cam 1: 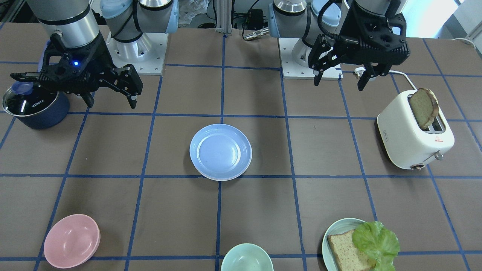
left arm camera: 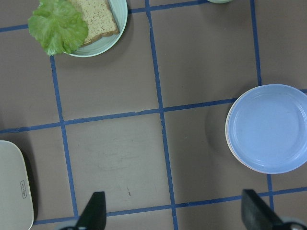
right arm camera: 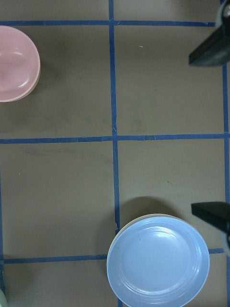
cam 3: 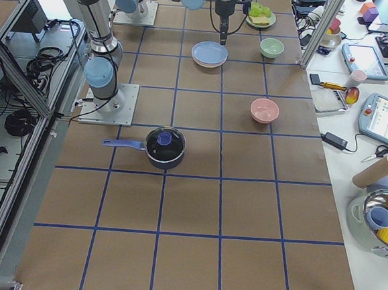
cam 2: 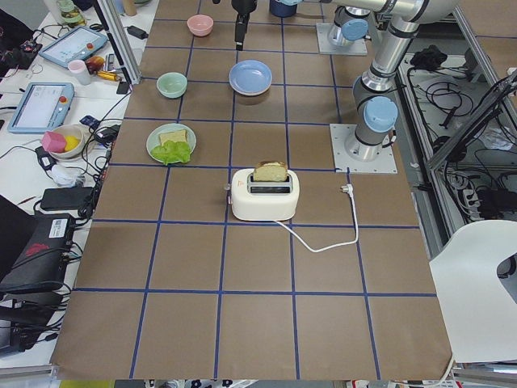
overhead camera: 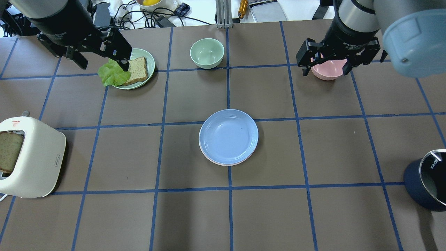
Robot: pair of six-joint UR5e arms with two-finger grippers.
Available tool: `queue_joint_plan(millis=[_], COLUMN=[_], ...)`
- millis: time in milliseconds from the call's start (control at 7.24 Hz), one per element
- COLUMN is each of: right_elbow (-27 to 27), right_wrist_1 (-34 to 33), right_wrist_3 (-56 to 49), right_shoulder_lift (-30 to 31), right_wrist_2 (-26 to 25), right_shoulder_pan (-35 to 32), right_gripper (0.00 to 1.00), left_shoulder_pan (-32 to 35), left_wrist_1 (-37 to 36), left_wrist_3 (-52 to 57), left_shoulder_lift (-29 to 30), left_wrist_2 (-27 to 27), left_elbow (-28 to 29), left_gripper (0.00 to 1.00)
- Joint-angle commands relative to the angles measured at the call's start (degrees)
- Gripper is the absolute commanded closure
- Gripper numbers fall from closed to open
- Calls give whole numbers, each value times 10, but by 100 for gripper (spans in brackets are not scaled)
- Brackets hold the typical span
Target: Stack three plates with pink and blue
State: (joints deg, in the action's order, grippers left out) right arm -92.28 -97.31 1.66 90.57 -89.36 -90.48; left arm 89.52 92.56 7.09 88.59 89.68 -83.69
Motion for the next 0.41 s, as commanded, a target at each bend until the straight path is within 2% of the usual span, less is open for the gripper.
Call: queue_joint_plan(millis=[0,276], right_elbow=[-2,-4], right_wrist_1=[6,7], right_wrist_3=[1,3], right_shoulder_lift=[2,3], right_wrist_2=[-1,-1], right_shoulder_pan=[0,0], right_gripper=[0,0], left_shoulder_pan=[0,-6], left_wrist_1=[0,0], left_wrist_3=[1,1], left_shoulder_lift=[0,0], left_wrist_2=[0,0], left_elbow=[-1,-2], left_gripper=[0,0])
